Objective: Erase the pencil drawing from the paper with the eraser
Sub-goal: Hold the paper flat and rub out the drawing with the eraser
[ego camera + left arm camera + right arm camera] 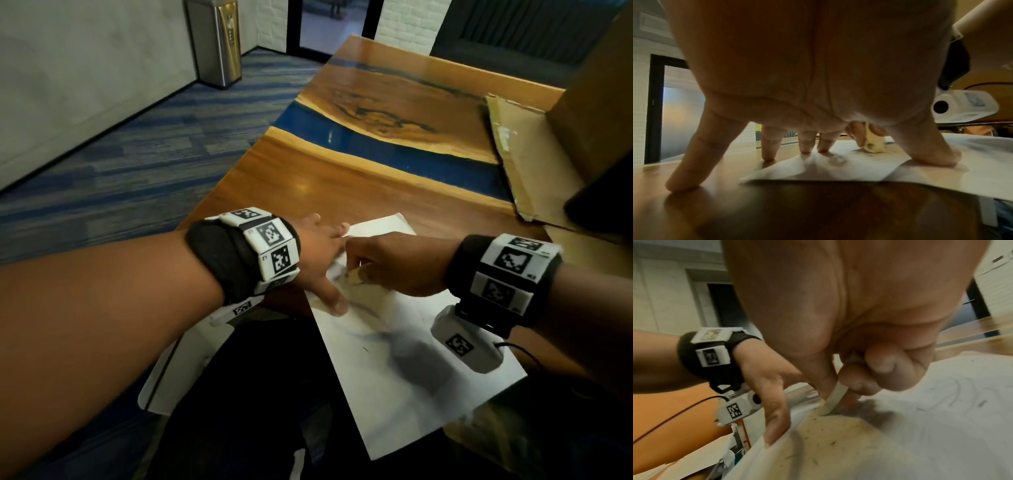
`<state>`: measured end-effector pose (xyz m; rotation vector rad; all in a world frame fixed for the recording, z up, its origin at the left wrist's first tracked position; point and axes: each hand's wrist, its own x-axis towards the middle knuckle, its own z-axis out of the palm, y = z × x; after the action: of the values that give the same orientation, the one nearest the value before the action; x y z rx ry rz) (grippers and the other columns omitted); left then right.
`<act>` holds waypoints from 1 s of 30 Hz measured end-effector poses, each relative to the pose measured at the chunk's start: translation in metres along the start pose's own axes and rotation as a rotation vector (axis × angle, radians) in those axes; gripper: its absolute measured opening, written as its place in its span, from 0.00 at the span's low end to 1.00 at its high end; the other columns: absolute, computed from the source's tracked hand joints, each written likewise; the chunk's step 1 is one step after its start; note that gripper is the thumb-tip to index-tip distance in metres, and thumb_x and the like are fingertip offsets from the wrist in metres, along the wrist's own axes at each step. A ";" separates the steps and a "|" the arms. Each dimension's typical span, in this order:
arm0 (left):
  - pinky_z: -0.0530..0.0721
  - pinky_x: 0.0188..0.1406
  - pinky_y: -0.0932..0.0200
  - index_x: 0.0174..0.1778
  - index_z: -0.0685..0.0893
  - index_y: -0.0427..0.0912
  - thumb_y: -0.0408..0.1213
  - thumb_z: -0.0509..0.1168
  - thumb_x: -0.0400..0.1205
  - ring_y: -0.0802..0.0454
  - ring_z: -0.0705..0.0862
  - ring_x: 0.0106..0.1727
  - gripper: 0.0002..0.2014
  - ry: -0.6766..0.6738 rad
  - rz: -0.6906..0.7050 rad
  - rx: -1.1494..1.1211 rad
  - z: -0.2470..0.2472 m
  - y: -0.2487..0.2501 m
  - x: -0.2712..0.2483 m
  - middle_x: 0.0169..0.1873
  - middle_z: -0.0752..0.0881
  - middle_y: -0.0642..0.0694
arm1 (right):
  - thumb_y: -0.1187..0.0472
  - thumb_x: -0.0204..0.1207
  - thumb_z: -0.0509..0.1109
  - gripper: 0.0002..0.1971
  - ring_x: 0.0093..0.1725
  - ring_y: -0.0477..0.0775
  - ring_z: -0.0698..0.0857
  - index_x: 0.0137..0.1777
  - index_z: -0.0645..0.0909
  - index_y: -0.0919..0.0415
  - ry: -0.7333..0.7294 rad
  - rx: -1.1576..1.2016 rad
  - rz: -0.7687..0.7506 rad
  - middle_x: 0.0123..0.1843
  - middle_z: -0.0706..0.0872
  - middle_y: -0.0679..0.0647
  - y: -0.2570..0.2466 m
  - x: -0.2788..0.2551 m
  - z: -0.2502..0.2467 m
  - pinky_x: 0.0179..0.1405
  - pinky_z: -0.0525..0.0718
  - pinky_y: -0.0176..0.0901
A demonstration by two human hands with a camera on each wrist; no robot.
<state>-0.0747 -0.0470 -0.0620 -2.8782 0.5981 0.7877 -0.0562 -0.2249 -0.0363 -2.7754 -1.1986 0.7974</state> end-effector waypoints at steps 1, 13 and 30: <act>0.59 0.81 0.29 0.88 0.45 0.55 0.85 0.61 0.60 0.30 0.46 0.87 0.66 -0.003 0.002 -0.005 0.001 -0.001 0.002 0.88 0.40 0.54 | 0.56 0.85 0.63 0.02 0.40 0.43 0.77 0.55 0.74 0.48 0.005 0.005 0.011 0.44 0.78 0.44 0.001 0.001 0.000 0.35 0.72 0.37; 0.58 0.81 0.28 0.88 0.43 0.57 0.86 0.60 0.56 0.28 0.46 0.86 0.68 -0.009 0.021 0.014 0.002 -0.003 0.007 0.89 0.41 0.52 | 0.59 0.86 0.61 0.08 0.37 0.42 0.75 0.62 0.76 0.54 0.146 -0.036 0.109 0.40 0.76 0.43 0.009 -0.002 -0.005 0.32 0.69 0.37; 0.57 0.81 0.27 0.88 0.44 0.61 0.81 0.65 0.65 0.30 0.46 0.86 0.60 -0.025 0.001 0.024 -0.004 0.000 0.002 0.89 0.40 0.52 | 0.58 0.86 0.61 0.09 0.46 0.49 0.78 0.64 0.75 0.52 0.089 -0.031 0.053 0.58 0.81 0.52 0.006 -0.010 -0.001 0.41 0.73 0.40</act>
<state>-0.0710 -0.0483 -0.0593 -2.8420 0.6026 0.8101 -0.0573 -0.2353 -0.0320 -2.8452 -1.1372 0.6568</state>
